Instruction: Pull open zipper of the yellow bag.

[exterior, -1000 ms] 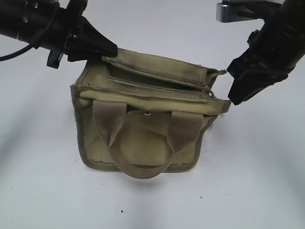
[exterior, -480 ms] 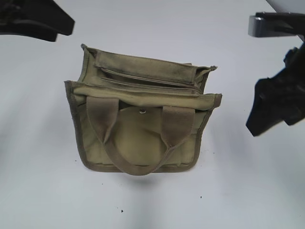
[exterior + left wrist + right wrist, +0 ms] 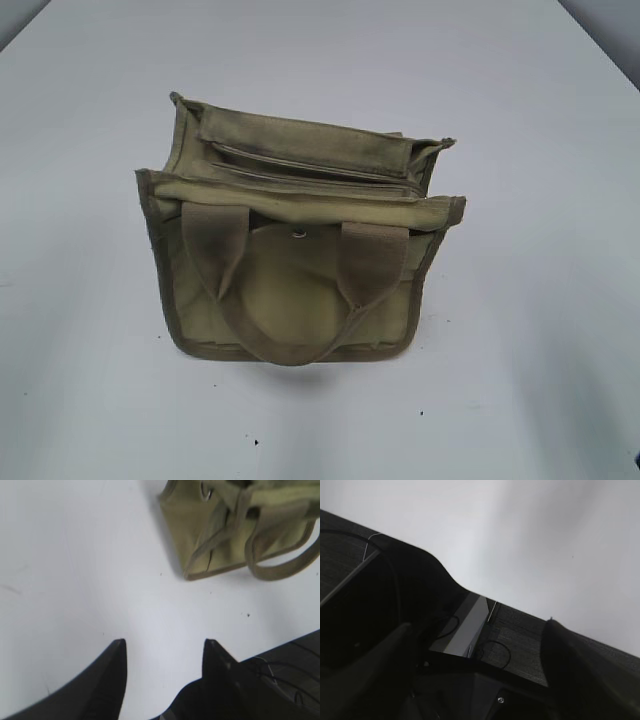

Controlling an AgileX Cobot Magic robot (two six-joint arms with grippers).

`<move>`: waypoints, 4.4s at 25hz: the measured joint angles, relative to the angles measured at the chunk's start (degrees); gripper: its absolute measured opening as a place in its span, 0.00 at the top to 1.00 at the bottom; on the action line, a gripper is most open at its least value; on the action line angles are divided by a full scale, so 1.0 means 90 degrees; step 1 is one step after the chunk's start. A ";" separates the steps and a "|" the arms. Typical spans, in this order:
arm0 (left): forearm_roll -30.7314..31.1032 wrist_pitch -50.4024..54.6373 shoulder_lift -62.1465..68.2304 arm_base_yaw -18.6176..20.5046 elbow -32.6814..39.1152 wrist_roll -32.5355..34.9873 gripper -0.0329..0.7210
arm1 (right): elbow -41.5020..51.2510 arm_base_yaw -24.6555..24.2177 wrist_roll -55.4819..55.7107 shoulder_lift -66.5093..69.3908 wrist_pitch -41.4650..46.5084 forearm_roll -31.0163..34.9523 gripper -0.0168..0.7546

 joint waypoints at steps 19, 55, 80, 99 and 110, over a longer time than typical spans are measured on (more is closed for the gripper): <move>0.0649 -0.0106 -0.5323 0.0000 0.2293 -0.0068 0.45 | 0.0884 0.0000 -0.0048 -0.4495 -0.0211 -0.0223 0.22; 0.0634 -0.0144 -0.5814 0.1307 0.2312 -0.0075 0.55 | 0.0903 -0.1625 -0.0055 -0.5622 -0.0337 0.0493 0.22; 0.0627 -0.0144 -0.5814 0.1079 0.2312 -0.0075 0.58 | 0.0903 -0.1653 -0.0055 -0.6451 -0.0335 0.0517 0.22; 0.0627 -0.0144 -0.5814 0.1079 0.2312 -0.0075 0.62 | 0.0903 -0.1785 0.0270 -0.6451 -0.0311 -0.0625 0.22; 0.0627 -0.0144 -0.5814 0.1079 0.2312 -0.0075 0.62 | 0.0903 -0.1785 0.0486 -0.6451 -0.0311 -0.0817 0.22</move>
